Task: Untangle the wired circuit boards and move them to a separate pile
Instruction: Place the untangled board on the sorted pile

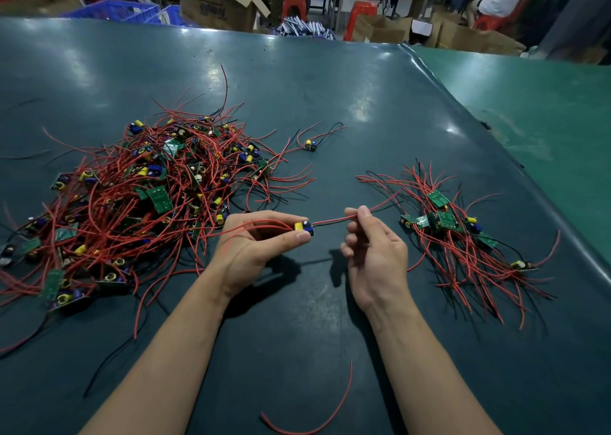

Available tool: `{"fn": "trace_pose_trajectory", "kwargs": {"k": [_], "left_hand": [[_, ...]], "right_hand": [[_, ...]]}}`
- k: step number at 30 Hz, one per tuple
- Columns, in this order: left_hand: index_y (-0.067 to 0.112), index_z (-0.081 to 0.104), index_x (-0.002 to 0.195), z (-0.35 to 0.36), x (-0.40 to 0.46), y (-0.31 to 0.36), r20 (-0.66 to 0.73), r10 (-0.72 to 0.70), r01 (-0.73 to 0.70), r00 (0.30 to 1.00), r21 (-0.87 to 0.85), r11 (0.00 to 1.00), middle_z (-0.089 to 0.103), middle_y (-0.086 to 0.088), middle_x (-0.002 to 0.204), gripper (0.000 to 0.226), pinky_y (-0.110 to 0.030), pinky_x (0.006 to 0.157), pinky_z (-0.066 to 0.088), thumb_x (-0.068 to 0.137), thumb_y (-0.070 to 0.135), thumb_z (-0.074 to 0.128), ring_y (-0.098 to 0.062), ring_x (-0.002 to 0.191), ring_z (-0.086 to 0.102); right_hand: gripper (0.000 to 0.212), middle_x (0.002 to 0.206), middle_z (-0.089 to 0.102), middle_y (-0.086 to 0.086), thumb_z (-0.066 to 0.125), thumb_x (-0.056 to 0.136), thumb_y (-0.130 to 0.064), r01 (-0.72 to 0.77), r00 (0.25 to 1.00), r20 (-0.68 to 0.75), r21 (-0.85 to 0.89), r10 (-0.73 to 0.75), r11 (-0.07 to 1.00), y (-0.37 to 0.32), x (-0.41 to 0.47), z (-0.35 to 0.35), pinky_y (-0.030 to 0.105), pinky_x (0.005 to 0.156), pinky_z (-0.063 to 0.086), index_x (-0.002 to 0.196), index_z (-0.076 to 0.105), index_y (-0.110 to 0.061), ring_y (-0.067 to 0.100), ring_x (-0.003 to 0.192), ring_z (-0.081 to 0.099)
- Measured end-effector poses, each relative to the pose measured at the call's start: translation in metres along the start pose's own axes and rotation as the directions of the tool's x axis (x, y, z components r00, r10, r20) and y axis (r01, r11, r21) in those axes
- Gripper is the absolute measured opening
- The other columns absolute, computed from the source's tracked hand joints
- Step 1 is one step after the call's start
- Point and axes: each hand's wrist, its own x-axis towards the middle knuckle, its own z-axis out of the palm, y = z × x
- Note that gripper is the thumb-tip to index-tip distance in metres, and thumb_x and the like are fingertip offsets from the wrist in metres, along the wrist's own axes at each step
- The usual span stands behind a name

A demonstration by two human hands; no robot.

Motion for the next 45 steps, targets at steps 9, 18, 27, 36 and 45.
{"fn": "trace_pose_trajectory", "kwargs": {"k": [9, 18, 27, 36, 45], "left_hand": [[0.017, 0.080, 0.084, -0.004, 0.000, -0.002, 0.049, -0.017, 0.018, 0.999, -0.017, 1.000, 0.077, -0.004, 0.084, 0.020, -0.015, 0.073, 0.051, 0.064, 0.018, 0.083, -0.010, 0.079, 0.071], [0.017, 0.080, 0.084, -0.003, 0.000, -0.002, 0.069, -0.006, 0.007, 0.998, -0.014, 1.000, 0.077, -0.002, 0.083, 0.021, -0.014, 0.071, 0.050, 0.065, 0.014, 0.085, -0.008, 0.078, 0.071], [0.015, 0.080, 0.084, -0.003, 0.001, -0.004, 0.033, -0.001, 0.002, 0.999, -0.025, 1.000, 0.077, -0.004, 0.083, 0.020, -0.015, 0.072, 0.050, 0.064, 0.015, 0.085, -0.010, 0.077, 0.070], [0.015, 0.079, 0.082, -0.004, 0.002, -0.006, -0.017, 0.009, -0.010, 1.000, -0.072, 0.997, 0.077, -0.006, 0.083, 0.019, -0.015, 0.072, 0.051, 0.063, 0.016, 0.083, -0.011, 0.077, 0.071], [0.011, 0.073, 0.088, 0.002, 0.003, -0.005, -0.180, 0.098, -0.114, 0.979, -0.081, 0.990, 0.074, 0.005, 0.074, 0.017, -0.013, 0.070, 0.050, 0.072, 0.018, 0.075, -0.004, 0.070, 0.067]], "right_hand": [[0.032, 0.058, 0.054, 0.000, 0.052, 0.099, -0.016, -0.056, 0.997, 0.053, 0.043, 0.054, 0.997, -0.005, 0.002, -0.003, 0.018, 0.039, 0.034, 0.074, 0.070, -0.005, 0.007, 0.044, 0.042], [0.053, 0.051, 0.051, -0.003, 0.047, 0.097, -0.019, -0.169, 0.985, 0.050, 0.139, 0.163, 0.976, -0.011, 0.003, -0.001, 0.017, 0.031, 0.027, 0.047, 0.062, -0.016, 0.006, 0.034, 0.035], [0.039, 0.051, 0.046, -0.002, 0.049, 0.099, -0.023, -0.131, 0.990, -0.028, 0.205, 0.140, 0.970, -0.014, 0.002, -0.005, 0.017, 0.032, 0.027, 0.064, 0.060, -0.009, 0.007, 0.037, 0.036], [0.029, 0.060, 0.050, -0.003, 0.051, 0.099, -0.025, -0.089, 0.995, -0.016, 0.203, 0.094, 0.975, -0.017, 0.004, -0.008, 0.015, 0.034, 0.027, 0.082, 0.066, -0.007, 0.005, 0.040, 0.036], [0.026, 0.062, 0.054, -0.004, 0.053, 0.099, -0.022, 0.014, 0.997, -0.072, 0.134, -0.004, 0.991, -0.012, 0.007, -0.012, 0.018, 0.036, 0.029, 0.085, 0.070, -0.008, 0.007, 0.043, 0.040]]}}
